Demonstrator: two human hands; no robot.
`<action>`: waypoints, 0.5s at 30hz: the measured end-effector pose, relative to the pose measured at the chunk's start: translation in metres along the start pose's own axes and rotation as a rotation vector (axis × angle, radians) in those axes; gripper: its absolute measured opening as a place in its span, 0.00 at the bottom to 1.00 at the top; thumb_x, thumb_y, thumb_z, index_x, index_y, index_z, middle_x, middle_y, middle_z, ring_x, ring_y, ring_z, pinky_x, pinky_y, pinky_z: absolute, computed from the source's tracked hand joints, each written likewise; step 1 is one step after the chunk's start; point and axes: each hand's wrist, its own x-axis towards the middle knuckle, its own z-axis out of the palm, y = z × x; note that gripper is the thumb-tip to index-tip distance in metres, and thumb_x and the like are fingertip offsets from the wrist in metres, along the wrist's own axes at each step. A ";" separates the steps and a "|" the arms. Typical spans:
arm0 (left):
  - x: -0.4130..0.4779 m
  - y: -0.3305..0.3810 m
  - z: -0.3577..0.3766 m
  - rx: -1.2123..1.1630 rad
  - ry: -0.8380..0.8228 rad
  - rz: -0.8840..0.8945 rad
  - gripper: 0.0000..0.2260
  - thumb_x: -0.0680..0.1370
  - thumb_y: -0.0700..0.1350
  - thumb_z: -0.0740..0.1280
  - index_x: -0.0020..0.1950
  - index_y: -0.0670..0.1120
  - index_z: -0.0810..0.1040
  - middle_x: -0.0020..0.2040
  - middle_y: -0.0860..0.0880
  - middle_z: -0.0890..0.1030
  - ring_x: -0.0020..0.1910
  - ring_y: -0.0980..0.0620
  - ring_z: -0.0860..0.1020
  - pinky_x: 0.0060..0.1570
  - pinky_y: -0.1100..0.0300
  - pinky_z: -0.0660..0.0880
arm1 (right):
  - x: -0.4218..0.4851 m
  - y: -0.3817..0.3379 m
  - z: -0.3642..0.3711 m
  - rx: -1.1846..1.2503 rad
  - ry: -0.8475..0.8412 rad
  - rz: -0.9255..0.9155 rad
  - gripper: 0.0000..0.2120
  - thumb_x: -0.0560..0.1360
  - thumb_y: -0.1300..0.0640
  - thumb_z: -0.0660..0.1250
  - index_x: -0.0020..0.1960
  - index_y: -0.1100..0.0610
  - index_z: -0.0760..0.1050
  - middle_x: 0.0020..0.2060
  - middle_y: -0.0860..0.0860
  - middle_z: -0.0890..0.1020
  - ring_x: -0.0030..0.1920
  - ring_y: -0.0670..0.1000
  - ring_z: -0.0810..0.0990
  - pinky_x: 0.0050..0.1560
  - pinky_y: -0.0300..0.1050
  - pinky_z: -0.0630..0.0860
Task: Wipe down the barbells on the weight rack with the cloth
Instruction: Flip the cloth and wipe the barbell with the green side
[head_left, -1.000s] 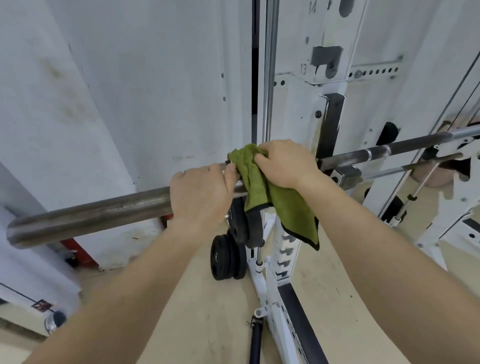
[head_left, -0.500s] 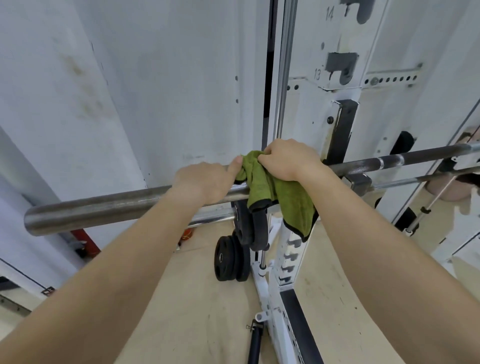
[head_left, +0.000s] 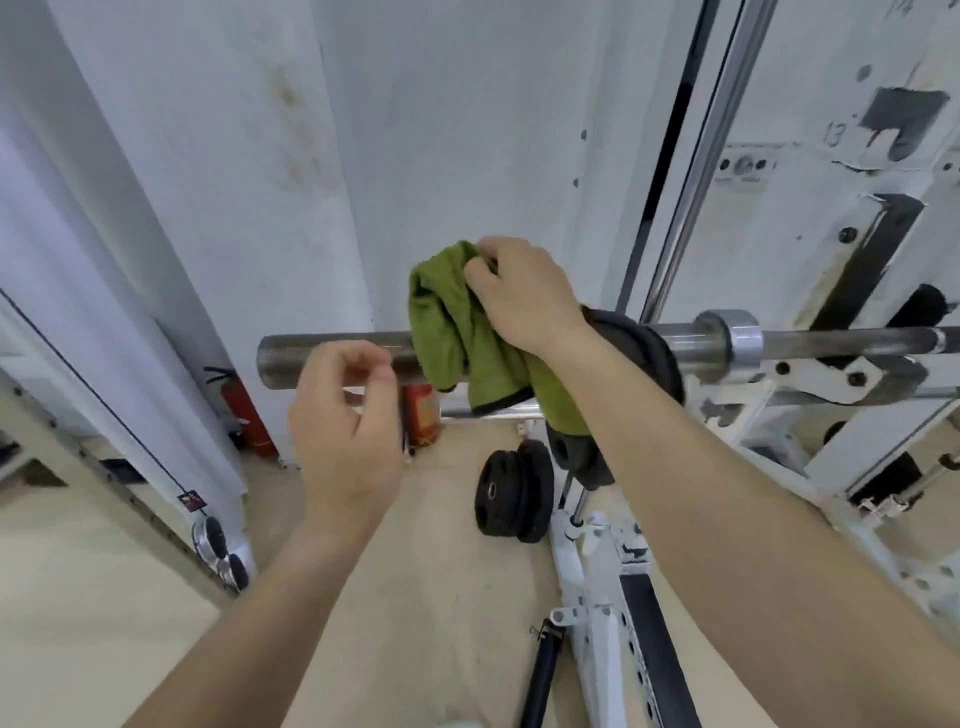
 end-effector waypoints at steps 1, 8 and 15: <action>0.006 -0.012 -0.016 -0.005 0.053 -0.053 0.05 0.77 0.42 0.64 0.50 0.49 0.77 0.47 0.55 0.79 0.48 0.56 0.78 0.49 0.55 0.76 | 0.004 -0.023 0.019 0.057 0.008 -0.034 0.14 0.80 0.55 0.57 0.36 0.55 0.66 0.32 0.50 0.73 0.37 0.56 0.73 0.36 0.50 0.64; 0.027 -0.058 -0.082 -0.091 0.136 -0.110 0.26 0.82 0.47 0.60 0.79 0.52 0.58 0.76 0.48 0.61 0.77 0.53 0.62 0.75 0.51 0.65 | 0.023 -0.162 0.121 0.568 -0.032 0.091 0.14 0.83 0.57 0.57 0.39 0.56 0.72 0.33 0.47 0.75 0.35 0.48 0.73 0.35 0.43 0.66; 0.069 -0.066 -0.057 -0.347 -0.170 -0.301 0.16 0.83 0.57 0.57 0.67 0.55 0.76 0.63 0.51 0.78 0.63 0.53 0.76 0.67 0.49 0.73 | 0.008 -0.140 0.104 0.062 0.125 0.057 0.17 0.81 0.50 0.59 0.67 0.51 0.75 0.61 0.48 0.80 0.59 0.51 0.78 0.61 0.51 0.73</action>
